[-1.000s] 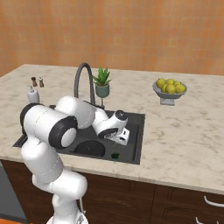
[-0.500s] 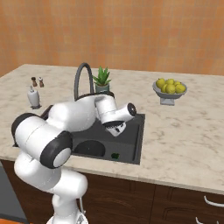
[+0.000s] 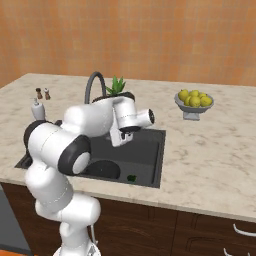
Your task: Pick the pan and sponge and place them into the sink. Then turn on the water.
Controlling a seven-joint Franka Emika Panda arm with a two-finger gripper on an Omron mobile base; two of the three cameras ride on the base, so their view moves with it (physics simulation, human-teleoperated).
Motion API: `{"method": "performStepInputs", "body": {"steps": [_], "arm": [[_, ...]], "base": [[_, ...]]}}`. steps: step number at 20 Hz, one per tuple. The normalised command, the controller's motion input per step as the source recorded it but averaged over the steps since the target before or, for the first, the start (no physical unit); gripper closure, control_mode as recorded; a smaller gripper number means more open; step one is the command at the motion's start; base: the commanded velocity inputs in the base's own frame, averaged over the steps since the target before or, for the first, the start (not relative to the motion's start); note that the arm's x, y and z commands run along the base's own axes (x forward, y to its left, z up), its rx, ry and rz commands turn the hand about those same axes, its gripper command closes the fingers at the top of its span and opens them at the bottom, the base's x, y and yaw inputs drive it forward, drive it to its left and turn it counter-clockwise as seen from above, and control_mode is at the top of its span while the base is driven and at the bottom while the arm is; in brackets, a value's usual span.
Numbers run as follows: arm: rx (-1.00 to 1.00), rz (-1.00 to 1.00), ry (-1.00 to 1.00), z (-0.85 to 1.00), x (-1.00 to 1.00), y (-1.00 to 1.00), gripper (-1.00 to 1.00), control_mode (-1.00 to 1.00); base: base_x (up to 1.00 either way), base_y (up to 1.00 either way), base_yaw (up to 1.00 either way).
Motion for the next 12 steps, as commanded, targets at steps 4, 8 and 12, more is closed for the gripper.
{"method": "performStepInputs", "body": {"steps": [4, 8, 12], "arm": [[0.48, -0.14, 0.52, 0.21, 0.49, -0.05, -1.0, -1.0], [0.35, -0.19, 0.52, 0.01, 0.45, -0.03, -1.0, -1.0], [0.25, -0.22, 0.48, 0.0, 0.41, 0.05, -1.0, -1.0]], "base": [[0.0, 0.0, 0.0], [0.0, 0.0, 0.0], [0.0, 0.0, 0.0]]}}
